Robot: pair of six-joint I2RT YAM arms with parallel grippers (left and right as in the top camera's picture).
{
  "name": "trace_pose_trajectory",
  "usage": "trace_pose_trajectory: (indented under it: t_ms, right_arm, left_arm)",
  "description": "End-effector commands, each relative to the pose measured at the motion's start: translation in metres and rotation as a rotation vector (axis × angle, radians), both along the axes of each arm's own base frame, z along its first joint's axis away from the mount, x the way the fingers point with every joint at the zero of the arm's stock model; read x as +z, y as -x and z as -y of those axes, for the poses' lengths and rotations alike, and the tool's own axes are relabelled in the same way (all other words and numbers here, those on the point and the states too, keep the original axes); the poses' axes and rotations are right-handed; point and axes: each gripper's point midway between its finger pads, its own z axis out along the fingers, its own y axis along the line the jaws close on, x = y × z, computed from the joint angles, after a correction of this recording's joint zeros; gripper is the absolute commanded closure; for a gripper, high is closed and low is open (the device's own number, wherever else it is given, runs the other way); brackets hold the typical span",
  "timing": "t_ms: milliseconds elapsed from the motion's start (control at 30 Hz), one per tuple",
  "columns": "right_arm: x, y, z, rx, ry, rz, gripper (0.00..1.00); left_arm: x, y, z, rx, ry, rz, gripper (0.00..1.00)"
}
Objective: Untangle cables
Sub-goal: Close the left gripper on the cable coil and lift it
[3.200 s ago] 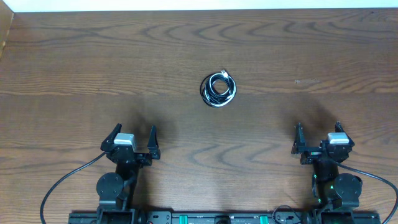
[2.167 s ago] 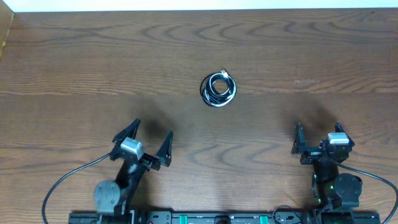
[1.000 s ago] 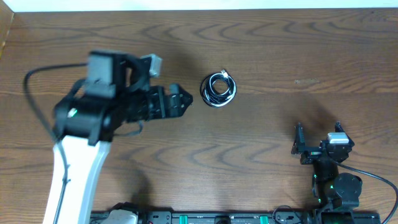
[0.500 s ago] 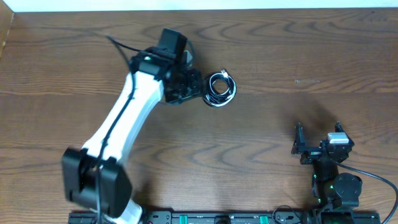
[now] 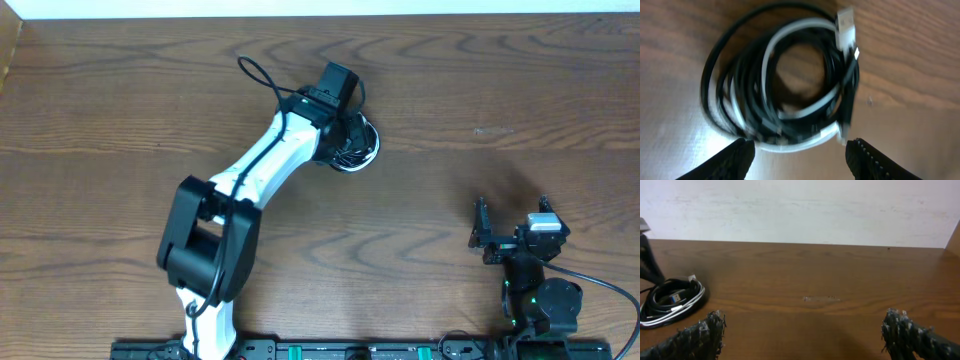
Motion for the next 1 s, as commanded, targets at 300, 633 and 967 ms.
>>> trace_pose_trajectory:
  t_ms: [300, 633, 967]
  right_arm:
    - [-0.002, 0.0, 0.001, -0.004, 0.007, -0.004, 0.01]
    - [-0.002, 0.0, 0.001, -0.004, 0.007, -0.004, 0.01]
    - [-0.002, 0.0, 0.001, -0.004, 0.007, -0.004, 0.01]
  left_arm:
    - [-0.034, -0.024, -0.016, 0.123, -0.104, 0.029, 0.36]
    - [-0.033, -0.032, -0.018, 0.137, -0.116, 0.069, 0.53]
    - [-0.044, -0.026, -0.02, 0.133, -0.129, 0.041, 0.81]
